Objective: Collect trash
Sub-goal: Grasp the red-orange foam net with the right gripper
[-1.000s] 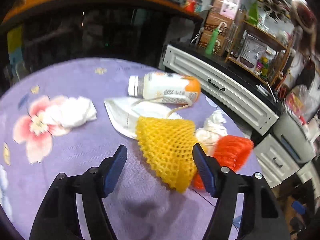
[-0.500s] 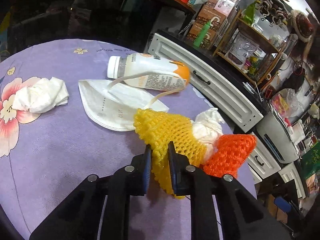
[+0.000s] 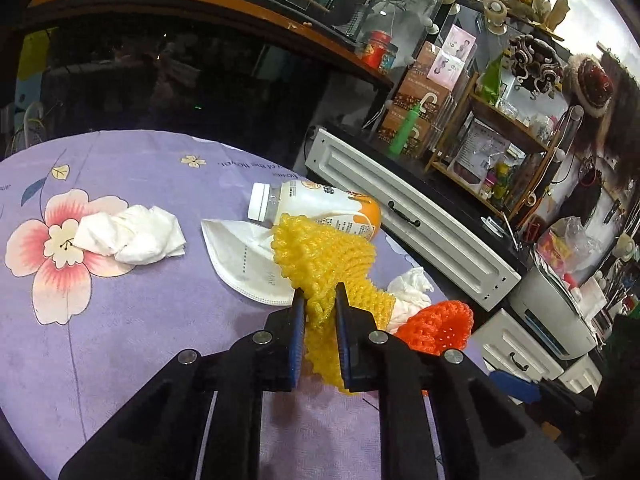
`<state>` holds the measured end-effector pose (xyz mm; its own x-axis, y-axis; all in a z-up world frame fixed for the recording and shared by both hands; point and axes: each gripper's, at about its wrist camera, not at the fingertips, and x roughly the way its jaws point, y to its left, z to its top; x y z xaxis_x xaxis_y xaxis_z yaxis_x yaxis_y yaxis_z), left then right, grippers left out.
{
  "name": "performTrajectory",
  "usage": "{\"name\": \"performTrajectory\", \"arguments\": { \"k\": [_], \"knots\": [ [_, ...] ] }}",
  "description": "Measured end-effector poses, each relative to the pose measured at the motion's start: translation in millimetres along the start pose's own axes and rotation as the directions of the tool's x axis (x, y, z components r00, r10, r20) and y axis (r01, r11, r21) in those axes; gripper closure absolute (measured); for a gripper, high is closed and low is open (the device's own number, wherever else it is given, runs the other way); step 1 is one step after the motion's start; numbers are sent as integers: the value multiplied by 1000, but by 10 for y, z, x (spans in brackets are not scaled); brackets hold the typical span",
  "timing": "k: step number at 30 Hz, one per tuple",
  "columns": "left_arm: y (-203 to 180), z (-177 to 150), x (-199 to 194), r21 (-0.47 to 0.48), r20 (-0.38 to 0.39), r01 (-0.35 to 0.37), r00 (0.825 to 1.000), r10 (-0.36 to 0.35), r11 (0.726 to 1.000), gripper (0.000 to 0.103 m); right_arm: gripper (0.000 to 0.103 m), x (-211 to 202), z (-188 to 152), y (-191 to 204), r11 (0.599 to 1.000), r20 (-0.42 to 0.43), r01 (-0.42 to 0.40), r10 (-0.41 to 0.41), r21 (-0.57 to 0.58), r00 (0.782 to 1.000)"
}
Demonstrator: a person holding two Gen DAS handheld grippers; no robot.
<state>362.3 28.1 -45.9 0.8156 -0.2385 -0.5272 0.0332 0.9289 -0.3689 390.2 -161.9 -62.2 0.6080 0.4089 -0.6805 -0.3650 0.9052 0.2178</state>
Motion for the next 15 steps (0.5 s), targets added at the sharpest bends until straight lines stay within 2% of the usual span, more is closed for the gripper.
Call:
{"name": "performTrajectory", "arguments": {
  "k": [5,9,10,14,15],
  "knots": [
    [16,4,-23,-12,23,17,1000,-16,1000,89,20,286,173,16,1000,-52,18,-18,13,998],
    [6,-7,-3,8,24,-1,1000,0,1000,89,20,448,205,29,999,-79,51,-49,18,996],
    [12,-13,9,6,21,-1,1000,1,1000,89,23,487,204,35,998,-87,55,-53,20,995],
    [50,-10,39,-16,7,15,1000,-15,1000,89,54,541,172,31,999,-103,44,-41,27,994],
    [57,-7,45,-18,5,16,1000,-16,1000,89,58,526,159,30,999,-99,42,-39,28,994]
  ]
}}
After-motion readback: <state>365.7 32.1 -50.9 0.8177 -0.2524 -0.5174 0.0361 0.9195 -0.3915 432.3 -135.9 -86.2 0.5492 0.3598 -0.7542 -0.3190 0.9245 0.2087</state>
